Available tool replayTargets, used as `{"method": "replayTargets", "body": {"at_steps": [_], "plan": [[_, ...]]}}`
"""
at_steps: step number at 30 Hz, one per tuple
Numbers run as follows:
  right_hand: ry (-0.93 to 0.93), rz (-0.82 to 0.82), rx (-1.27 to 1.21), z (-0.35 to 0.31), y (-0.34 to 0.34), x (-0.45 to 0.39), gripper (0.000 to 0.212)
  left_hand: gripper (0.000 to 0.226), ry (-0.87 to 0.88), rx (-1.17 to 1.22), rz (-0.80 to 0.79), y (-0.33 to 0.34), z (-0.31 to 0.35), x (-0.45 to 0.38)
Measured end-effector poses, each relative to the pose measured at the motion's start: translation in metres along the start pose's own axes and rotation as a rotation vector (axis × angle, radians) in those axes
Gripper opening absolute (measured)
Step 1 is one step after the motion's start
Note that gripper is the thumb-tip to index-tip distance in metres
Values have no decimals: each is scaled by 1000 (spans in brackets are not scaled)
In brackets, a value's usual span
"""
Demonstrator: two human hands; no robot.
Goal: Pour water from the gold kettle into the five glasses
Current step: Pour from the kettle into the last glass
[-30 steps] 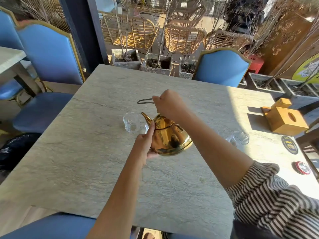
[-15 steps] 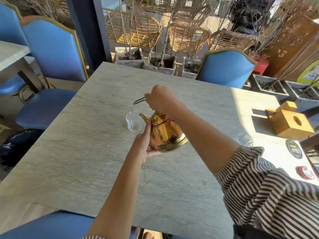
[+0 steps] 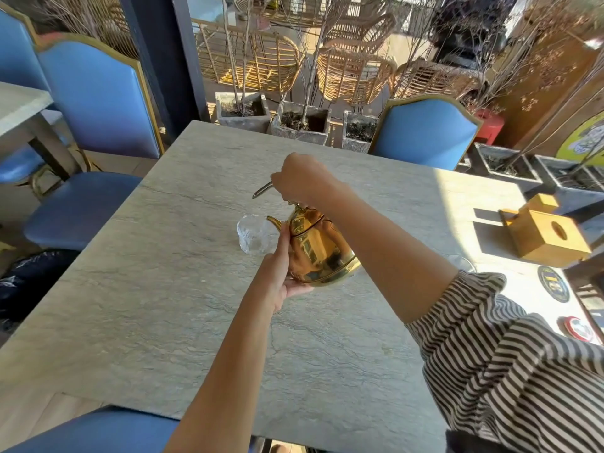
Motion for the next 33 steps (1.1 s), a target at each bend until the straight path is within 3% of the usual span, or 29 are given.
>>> {"method": "replayTargets", "body": {"at_steps": [17, 33], "plan": [[-80, -23, 148, -14, -32, 7, 41, 54, 18, -2, -84, 17, 16, 16], [-108, -25, 148, -10, -37, 9, 42, 75, -9, -11, -109, 22, 14, 19]]}}
Point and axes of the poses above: each hand's wrist, its own x-axis away from the middle knuckle, its own y-axis out of the palm, z = x × y, the point moved 2 cm from there along -x, towards the middle knuckle, and after that the axes turned 7 degrees about -y, right-handed, at the moved point
